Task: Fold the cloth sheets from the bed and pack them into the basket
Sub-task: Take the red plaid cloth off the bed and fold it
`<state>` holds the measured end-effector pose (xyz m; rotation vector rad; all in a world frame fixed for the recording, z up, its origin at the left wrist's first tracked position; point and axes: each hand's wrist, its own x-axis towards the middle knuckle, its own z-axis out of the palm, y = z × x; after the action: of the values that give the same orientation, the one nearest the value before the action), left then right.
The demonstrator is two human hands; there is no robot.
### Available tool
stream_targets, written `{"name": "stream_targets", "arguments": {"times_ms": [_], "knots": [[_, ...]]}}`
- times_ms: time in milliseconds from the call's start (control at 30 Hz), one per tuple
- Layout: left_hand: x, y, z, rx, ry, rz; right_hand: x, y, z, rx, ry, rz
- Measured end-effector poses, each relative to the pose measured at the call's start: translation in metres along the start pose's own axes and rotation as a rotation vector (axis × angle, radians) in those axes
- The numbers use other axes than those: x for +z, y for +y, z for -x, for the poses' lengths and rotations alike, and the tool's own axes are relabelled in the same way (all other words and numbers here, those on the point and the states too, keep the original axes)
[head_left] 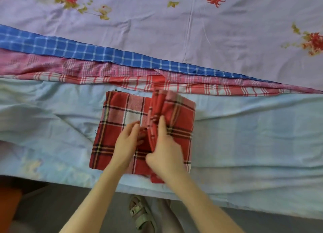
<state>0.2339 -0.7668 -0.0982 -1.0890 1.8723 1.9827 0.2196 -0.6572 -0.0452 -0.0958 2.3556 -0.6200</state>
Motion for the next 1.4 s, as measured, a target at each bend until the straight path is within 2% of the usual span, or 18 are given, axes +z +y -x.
{"name": "stream_targets", "arguments": {"times_ms": [100, 200, 233, 300, 367, 400, 467, 533, 633, 700, 800, 867, 933, 1067, 1167, 1233, 1300, 1400], "knots": [[-0.009, 0.000, -0.013, -0.014, 0.033, -0.036, 0.042, -0.017, -0.032, 0.107, -0.078, 0.054], [-0.004, -0.006, -0.016, 0.057, 0.064, -0.249, 0.048, -0.007, -0.026, 0.024, -0.073, -0.084], [-0.002, -0.009, -0.013, 0.102, 0.089, -0.321, 0.042, 0.000, -0.017, -0.033, -0.004, -0.153], [0.010, -0.014, 0.000, 0.264, 0.174, -0.535, 0.025, 0.030, -0.005, -0.052, 0.282, -0.205], [0.021, -0.026, 0.016, 0.460, 0.240, -0.814, 0.011, 0.064, -0.004, 0.046, 0.544, -0.179], [0.026, -0.037, 0.021, 0.536, 0.261, -0.927, 0.003, 0.079, -0.007, 0.134, 0.556, -0.219], [0.033, -0.055, 0.026, 0.639, 0.229, -1.040, -0.008, 0.096, -0.018, 0.298, 0.326, -0.501], [0.028, -0.069, 0.024, 0.680, 0.126, -1.068, -0.011, 0.098, -0.029, 0.344, 0.088, -0.806], [0.005, -0.070, 0.017, 0.586, -0.005, -0.809, -0.012, 0.077, -0.031, 0.272, 0.019, -0.876], [-0.016, -0.055, 0.021, 0.379, -0.004, -0.560, -0.013, 0.048, -0.024, 0.242, 0.051, -0.936], [-0.055, -0.029, 0.030, 0.032, 0.062, -0.071, -0.005, -0.003, -0.015, 0.158, 0.099, -0.889], [-0.083, -0.021, 0.040, -0.067, 0.171, 0.303, 0.010, -0.043, -0.013, 0.062, 0.092, -0.779], [-0.100, -0.022, 0.052, -0.123, 0.260, 0.470, 0.029, -0.076, -0.018, -0.012, 0.026, -0.645], [-0.105, -0.037, 0.068, -0.047, 0.273, 0.553, 0.053, -0.112, -0.032, 0.003, -0.228, -0.614], [-0.093, -0.049, 0.059, -0.053, 0.362, 0.455, 0.045, -0.099, -0.042, -0.055, -0.243, -0.626], [-0.088, -0.054, 0.050, -0.058, 0.435, 0.456, 0.038, -0.088, -0.040, -0.119, -0.226, -0.520], [-0.088, -0.059, 0.039, -0.141, 0.570, 0.548, 0.034, -0.074, -0.039, -0.222, -0.137, -0.331], [-0.100, -0.063, 0.016, -0.312, 0.810, 0.596, 0.027, -0.071, -0.054, -0.484, 0.232, 0.075]]}}
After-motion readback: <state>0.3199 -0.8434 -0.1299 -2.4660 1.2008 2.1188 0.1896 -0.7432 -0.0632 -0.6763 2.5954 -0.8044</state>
